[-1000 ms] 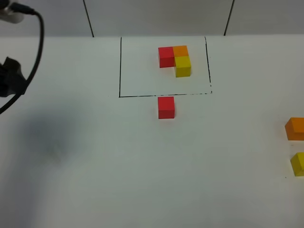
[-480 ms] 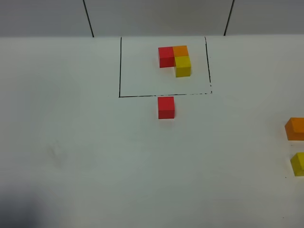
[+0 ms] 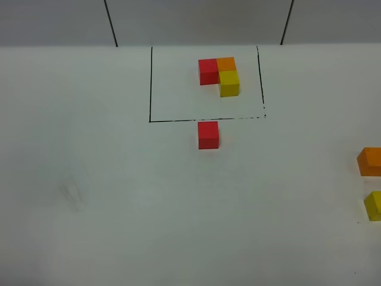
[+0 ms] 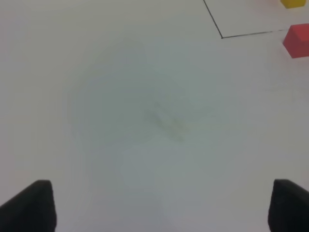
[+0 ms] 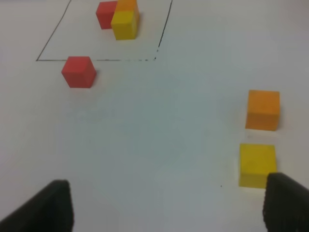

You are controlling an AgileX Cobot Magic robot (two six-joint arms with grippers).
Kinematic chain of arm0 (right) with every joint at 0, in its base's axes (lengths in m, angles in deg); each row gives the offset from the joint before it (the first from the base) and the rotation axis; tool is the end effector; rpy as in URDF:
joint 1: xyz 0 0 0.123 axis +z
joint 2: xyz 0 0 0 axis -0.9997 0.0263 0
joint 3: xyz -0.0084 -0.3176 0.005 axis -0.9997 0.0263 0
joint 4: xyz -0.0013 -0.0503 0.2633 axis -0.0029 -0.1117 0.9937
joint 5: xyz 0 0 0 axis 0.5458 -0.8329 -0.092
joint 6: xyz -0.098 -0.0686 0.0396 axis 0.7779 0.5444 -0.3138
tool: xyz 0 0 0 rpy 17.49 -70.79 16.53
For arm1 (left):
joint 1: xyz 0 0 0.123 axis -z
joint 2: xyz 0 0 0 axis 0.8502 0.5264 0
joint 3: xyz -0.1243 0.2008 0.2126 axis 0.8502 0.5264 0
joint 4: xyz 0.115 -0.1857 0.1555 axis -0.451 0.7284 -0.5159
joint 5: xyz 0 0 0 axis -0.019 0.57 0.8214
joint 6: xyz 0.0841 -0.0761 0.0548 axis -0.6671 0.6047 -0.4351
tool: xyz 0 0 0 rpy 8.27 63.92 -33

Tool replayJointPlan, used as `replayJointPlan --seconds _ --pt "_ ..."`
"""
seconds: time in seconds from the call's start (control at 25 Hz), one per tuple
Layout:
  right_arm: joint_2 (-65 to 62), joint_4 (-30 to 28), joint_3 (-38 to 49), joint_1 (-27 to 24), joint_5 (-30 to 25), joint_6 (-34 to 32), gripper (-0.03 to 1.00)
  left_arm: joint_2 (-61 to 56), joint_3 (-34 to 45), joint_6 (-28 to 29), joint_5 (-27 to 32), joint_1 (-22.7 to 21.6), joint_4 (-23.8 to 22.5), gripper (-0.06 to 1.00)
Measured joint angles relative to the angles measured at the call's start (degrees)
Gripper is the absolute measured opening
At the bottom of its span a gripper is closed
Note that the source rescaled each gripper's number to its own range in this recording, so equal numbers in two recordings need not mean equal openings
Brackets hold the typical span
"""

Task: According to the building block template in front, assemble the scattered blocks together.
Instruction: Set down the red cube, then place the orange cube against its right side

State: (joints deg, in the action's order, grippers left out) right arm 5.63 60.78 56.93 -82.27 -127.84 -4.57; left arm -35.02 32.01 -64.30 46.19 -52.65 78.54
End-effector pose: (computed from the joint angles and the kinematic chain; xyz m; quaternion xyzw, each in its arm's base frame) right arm 0.0066 0.0110 0.2702 -0.0168 0.8470 0.0944 0.5229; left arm 0.0054 -0.0102 0.2711 0.0622 0.8503 -0.0578 0.5194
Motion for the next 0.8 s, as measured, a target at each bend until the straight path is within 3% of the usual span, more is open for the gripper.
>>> replayJointPlan --seconds 0.36,0.68,0.8 --pt "0.00 0.00 0.00 0.00 0.00 0.00 0.72 -0.33 0.14 0.30 -0.27 0.00 -0.26 0.83" --pt "0.00 -0.25 0.00 0.00 -0.05 -0.42 0.72 -0.43 0.14 0.35 -0.27 0.00 -0.39 0.61" --pt "0.37 -0.27 -0.21 0.00 -1.04 -1.74 0.76 -0.43 0.14 0.35 -0.27 0.00 -0.39 0.52"
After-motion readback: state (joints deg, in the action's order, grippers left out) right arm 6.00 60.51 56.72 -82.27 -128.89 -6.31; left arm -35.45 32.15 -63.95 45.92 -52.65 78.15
